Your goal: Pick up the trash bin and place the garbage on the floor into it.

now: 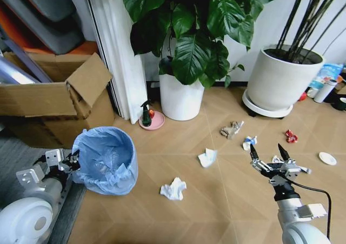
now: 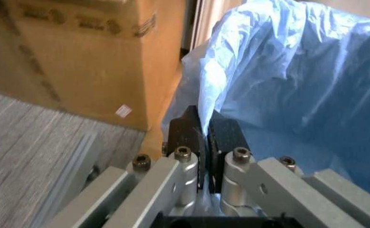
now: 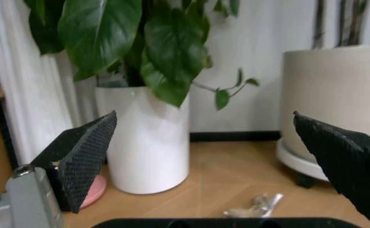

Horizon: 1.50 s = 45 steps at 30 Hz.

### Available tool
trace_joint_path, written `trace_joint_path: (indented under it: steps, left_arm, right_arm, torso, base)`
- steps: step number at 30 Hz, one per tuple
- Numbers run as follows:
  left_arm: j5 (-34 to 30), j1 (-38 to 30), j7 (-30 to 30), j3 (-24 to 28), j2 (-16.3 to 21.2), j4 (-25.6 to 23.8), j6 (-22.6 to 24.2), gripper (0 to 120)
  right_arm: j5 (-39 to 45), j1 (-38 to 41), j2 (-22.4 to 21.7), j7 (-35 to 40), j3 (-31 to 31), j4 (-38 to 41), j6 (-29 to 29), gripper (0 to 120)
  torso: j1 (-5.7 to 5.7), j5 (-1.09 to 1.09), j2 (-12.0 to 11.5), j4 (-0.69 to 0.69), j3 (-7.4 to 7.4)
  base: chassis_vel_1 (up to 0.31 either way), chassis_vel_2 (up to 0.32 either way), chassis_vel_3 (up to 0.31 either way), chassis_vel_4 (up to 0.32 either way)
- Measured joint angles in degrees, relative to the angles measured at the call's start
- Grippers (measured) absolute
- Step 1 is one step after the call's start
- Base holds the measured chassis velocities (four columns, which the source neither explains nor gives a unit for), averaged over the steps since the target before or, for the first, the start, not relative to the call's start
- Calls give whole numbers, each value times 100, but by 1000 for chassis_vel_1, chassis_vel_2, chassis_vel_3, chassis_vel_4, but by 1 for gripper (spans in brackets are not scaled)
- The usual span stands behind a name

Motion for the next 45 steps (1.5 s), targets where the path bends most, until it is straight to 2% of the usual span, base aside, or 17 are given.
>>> trace_joint_path:
  steps: [2, 3, 5, 6, 9, 12, 14, 16, 18, 19, 20, 22, 32, 41, 45]
  left_arm:
    - [-25, 15, -7, 5, 44, -31, 1, 0]
    - [-25, 15, -7, 5, 44, -31, 1, 0]
    - [-56, 54, -14, -7, 88, -67, 4, 0]
    - [-56, 54, -14, -7, 88, -67, 4, 0]
    - [-65, 13, -33, 93, 184, -48, 12, 0]
    - [-64, -91, -36, 279, 262, 37, 14, 0]
    - [-47, -149, -34, 430, 322, 105, 15, 0]
    - [17, -151, -18, 608, 382, 157, 11, 0]
    - [26, -149, -18, 634, 388, 159, 11, 0]
    - [39, -145, -16, 684, 390, 159, 11, 0]
    - [39, -145, -16, 684, 390, 159, 11, 0]
    - [54, -127, -15, 709, 399, 157, 11, 0]
    - [37, -81, -7, 554, 439, 172, 3, 0]
    - [-6, -111, -3, 486, 508, 229, 3, 0]
    - [-19, -137, -3, 499, 530, 254, 3, 0]
  right_arm:
    - [205, 115, -349, -112, -329, -142, -118, 100]
    - [205, 115, -349, -112, -329, -142, -118, 100]
    - [487, 312, -970, -434, -914, -383, -401, 100]
    - [487, 312, -970, -434, -914, -383, -401, 100]
    - [533, 496, -1477, -783, -1517, -723, -638, 100]
    - [462, 564, -1605, -888, -1761, -979, -670, 100]
    - [406, 674, -1652, -1063, -1955, -1285, -676, 100]
    - [341, 1014, -1693, -1315, -2442, -1831, -691, 100]
    - [311, 1096, -1694, -1348, -2566, -1942, -692, 100]
    - [228, 1328, -1691, -1408, -2899, -2225, -687, 100]
    - [228, 1328, -1691, -1408, -2899, -2225, -687, 100]
    - [160, 1640, -1625, -1493, -3330, -2556, -665, 100]
    - [-218, 2283, -1279, -1913, -4023, -3266, -460, 100]
    - [-466, 3300, -672, -2091, -4874, -4258, -255, 100]
    - [-545, 3482, -449, -2110, -5004, -4595, -248, 100]
  torso:
    - [0, 4, 0, -2, 0]
    - [0, 4, 0, -2, 0]
    - [-2, 2, 0, 0, -3]
    - [-2, 2, 0, 0, -3]
    - [-3, 0, 1, 4, -4]
    - [-3, 3, 1, 4, -4]
    - [-3, -1, 0, -2, -3]
    - [-2, 3, 0, -1, -2]
    - [-2, 3, 0, -1, -2]
    - [-2, 2, 0, 1, -2]
    - [-2, 2, 0, 1, -2]
    - [-2, 2, 0, 2, -2]
    - [-2, 0, 0, 1, -2]
    - [-2, 1, 0, 2, -2]
    - [-2, 0, 0, 1, -2]
  base:
    - [-109, 37, 70, -16]
    - [-109, 0, 21, -16]
    - [22, -32, -58, 6]
    - [66, -32, -55, 37]
    - [91, -44, -42, 62]
    - [60, -8, -17, 63]
    - [0, 0, 0, 0]
    - [-46, 3, -1, -60]
    - [-57, 0, 11, -39]
    - [0, 0, 0, 0]
    - [0, 0, 0, 0]
    - [0, 0, 0, 0]
    - [0, 0, 0, 0]
    - [0, 0, 0, 0]
    - [0, 0, 0, 0]
